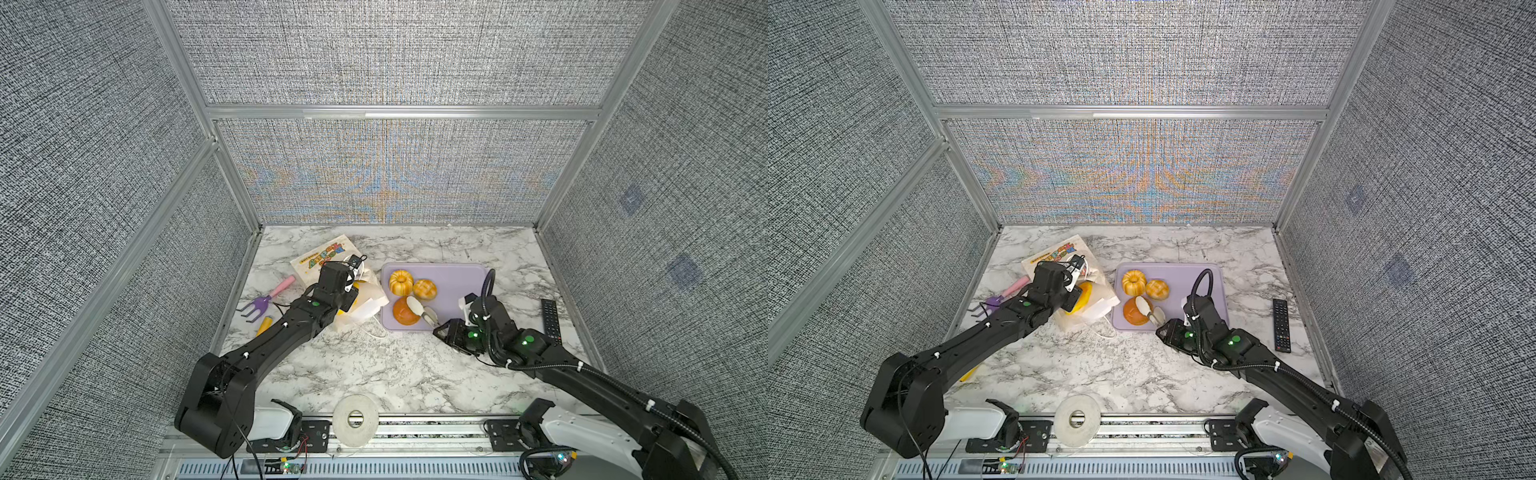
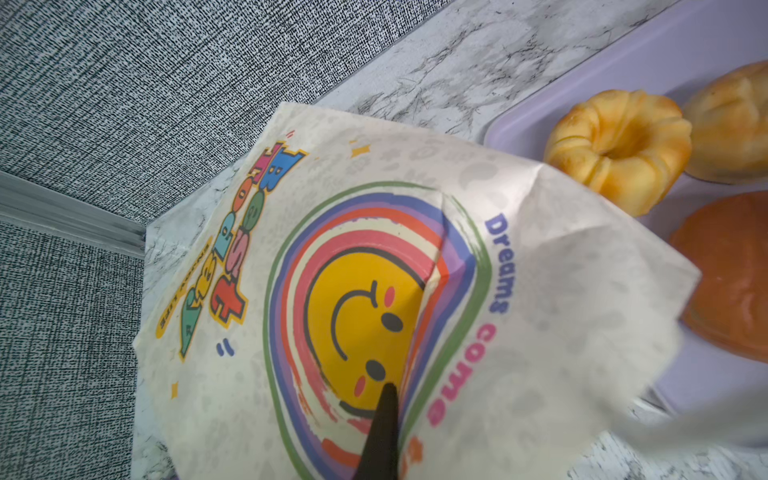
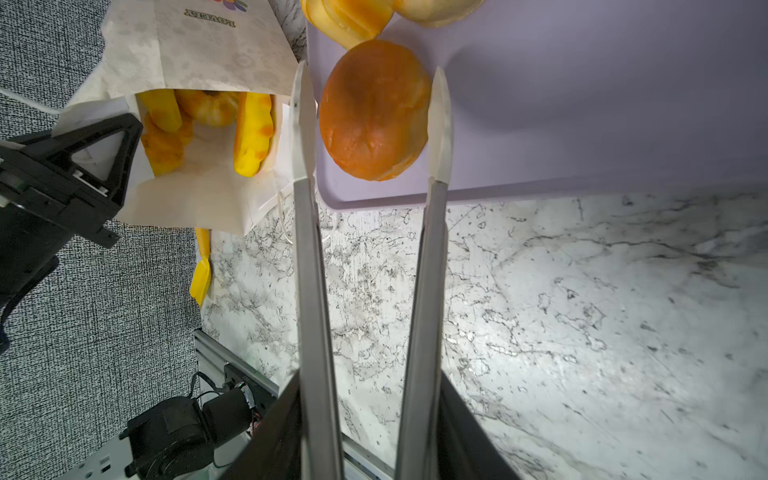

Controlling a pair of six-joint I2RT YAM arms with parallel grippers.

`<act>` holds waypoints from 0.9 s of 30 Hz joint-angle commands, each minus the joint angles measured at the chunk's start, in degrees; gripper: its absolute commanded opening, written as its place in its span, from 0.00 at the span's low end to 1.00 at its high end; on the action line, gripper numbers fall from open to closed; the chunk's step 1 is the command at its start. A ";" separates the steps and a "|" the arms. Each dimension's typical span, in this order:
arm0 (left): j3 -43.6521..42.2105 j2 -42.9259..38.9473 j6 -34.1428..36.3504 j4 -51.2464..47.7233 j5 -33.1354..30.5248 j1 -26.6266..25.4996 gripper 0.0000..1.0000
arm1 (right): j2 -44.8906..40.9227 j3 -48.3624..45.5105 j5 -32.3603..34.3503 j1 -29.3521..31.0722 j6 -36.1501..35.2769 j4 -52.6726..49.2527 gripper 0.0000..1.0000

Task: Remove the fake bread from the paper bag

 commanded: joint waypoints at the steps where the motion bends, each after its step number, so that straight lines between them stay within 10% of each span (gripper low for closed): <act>1: 0.49 -0.25 -0.56 0.36 0.17 0.03 0.00 | -1.37 0.03 0.78 -0.18 -0.02 -1.39 0.45; 17: 0.39 -0.38 -0.59 0.52 0.18 -0.12 0.00 | -10.74 5.78 -0.50 0.18 -2.13 -15.21 0.44; 27: 0.22 -0.57 -0.20 0.51 -0.39 -0.08 0.00 | 0.63 11.29 -3.70 13.94 1.06 -1.11 0.42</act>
